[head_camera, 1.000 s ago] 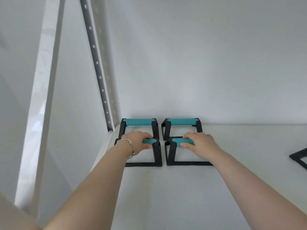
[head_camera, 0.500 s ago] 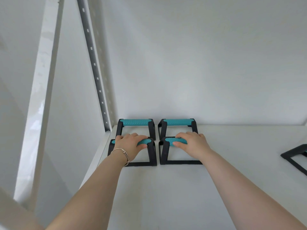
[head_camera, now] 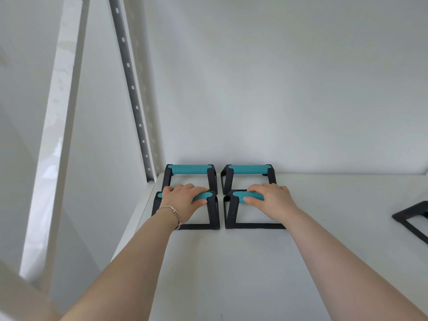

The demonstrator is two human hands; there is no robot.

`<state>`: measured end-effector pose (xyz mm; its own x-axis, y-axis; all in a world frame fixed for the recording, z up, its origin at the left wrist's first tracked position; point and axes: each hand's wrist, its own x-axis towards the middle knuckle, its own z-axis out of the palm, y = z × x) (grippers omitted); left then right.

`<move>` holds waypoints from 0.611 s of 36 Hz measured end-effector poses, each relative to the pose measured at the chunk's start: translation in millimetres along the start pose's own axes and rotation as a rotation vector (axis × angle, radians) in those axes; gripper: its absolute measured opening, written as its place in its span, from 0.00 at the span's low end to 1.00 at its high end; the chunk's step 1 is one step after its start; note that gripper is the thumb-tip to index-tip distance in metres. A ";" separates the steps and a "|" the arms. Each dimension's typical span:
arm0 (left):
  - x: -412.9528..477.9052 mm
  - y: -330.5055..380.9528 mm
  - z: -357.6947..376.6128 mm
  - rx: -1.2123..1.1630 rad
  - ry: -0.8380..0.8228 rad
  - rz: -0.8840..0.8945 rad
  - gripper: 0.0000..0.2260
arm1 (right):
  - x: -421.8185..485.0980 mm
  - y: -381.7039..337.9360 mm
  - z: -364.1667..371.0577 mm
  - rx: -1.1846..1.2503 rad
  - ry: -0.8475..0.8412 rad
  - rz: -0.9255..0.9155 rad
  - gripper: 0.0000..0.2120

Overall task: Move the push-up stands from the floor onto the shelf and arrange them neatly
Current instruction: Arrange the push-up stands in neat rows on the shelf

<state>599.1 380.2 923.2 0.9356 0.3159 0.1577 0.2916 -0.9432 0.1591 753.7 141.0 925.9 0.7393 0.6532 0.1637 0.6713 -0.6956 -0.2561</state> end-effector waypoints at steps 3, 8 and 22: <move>0.6 -0.6 1.1 0.002 0.002 0.000 0.15 | 0.0 -1.1 0.0 -0.007 0.002 0.000 0.20; 1.3 -1.2 2.7 0.007 0.018 0.009 0.15 | -1.3 -0.3 0.8 -0.016 -0.001 0.005 0.20; 0.8 1.1 -0.1 0.016 0.002 0.005 0.16 | -1.4 -0.7 0.4 -0.008 -0.014 0.018 0.20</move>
<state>600.1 379.4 923.6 0.9365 0.3118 0.1603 0.2905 -0.9461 0.1432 752.2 140.7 925.5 0.7503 0.6448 0.1457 0.6585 -0.7096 -0.2507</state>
